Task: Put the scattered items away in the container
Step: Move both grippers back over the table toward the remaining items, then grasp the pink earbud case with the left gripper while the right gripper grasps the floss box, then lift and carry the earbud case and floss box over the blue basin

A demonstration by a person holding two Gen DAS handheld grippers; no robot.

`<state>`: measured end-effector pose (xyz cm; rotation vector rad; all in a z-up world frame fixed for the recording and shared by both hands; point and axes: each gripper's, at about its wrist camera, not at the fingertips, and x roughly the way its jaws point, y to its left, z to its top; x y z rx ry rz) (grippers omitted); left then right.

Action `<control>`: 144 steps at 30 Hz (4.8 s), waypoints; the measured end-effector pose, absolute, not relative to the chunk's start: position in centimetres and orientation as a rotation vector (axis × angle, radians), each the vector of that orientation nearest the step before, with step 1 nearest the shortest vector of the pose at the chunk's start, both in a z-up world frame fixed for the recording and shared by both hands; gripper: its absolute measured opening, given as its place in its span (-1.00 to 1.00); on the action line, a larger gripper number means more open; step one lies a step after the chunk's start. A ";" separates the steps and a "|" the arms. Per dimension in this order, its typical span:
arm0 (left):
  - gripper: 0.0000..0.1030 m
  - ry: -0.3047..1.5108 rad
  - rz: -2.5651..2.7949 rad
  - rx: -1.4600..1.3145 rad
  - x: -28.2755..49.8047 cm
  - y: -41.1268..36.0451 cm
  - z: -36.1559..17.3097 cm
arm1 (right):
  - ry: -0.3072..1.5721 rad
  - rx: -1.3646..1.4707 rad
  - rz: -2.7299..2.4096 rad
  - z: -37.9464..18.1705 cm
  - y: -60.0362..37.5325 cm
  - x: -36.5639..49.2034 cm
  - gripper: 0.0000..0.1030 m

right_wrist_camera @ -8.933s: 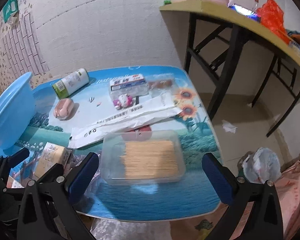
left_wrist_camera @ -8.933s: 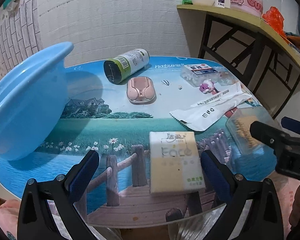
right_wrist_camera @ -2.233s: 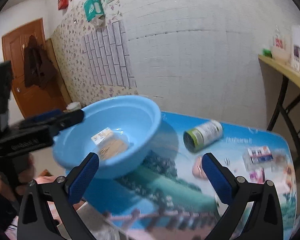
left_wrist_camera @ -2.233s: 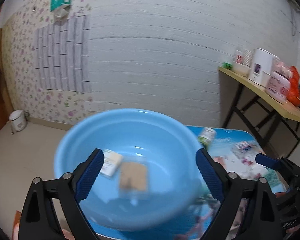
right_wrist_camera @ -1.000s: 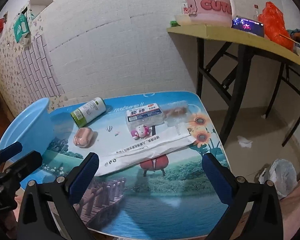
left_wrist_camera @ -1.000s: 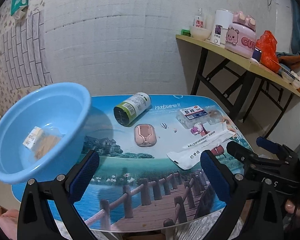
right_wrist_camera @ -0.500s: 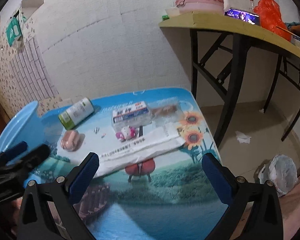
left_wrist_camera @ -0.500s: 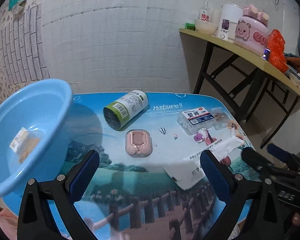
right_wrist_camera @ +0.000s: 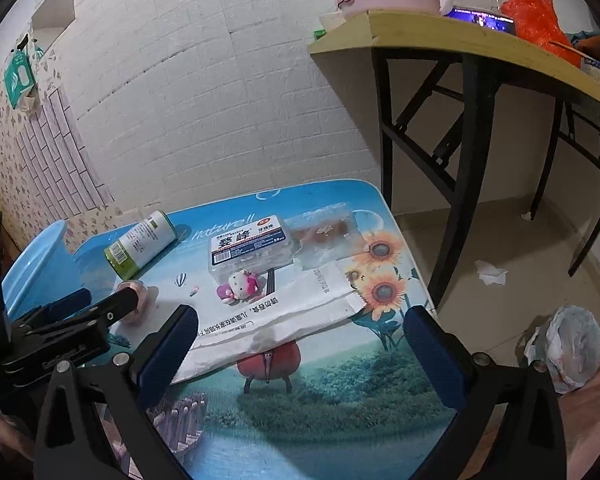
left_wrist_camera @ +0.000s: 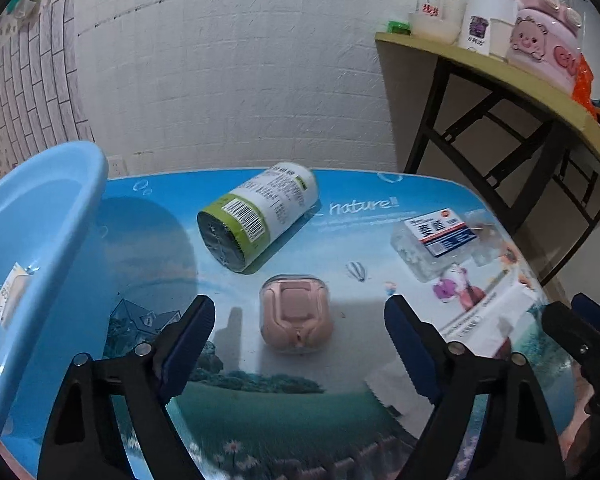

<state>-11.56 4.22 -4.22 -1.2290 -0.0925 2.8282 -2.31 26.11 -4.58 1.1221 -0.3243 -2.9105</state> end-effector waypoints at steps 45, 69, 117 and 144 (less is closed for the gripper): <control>-0.21 -0.119 2.723 -1.278 -13.1 3.1 -6.0 | -0.187 1.079 -2.766 -4.7 25.7 -9.4 0.99; -0.21 -0.213 2.677 -1.254 -12.9 2.2 -6.1 | 0.040 1.182 -2.608 -6.7 21.2 -15.4 0.85; -0.21 -0.098 2.710 -1.241 -12.9 3.3 -5.7 | 0.109 1.183 -2.554 -5.6 19.7 -13.5 0.58; -0.21 0.001 2.717 -1.198 -7.8 4.4 -4.3 | -0.259 1.230 -2.704 -4.7 22.1 -2.1 0.58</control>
